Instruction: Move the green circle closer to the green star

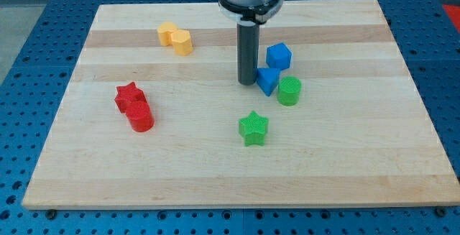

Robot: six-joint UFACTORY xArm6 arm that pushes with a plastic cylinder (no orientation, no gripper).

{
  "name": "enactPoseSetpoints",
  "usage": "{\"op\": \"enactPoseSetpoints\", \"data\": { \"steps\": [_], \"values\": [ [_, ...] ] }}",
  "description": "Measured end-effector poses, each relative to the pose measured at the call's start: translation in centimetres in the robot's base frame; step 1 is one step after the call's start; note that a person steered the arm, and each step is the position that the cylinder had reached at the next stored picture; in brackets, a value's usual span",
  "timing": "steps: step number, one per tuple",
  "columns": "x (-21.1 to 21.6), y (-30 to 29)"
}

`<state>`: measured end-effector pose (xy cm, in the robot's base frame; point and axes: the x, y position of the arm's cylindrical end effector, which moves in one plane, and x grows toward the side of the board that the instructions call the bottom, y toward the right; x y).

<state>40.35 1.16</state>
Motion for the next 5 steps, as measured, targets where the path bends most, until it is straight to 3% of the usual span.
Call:
{"op": "enactPoseSetpoints", "data": {
  "steps": [3, 5],
  "values": [
    [5.5, 0.3],
    [4.8, 3.3]
  ]
}}
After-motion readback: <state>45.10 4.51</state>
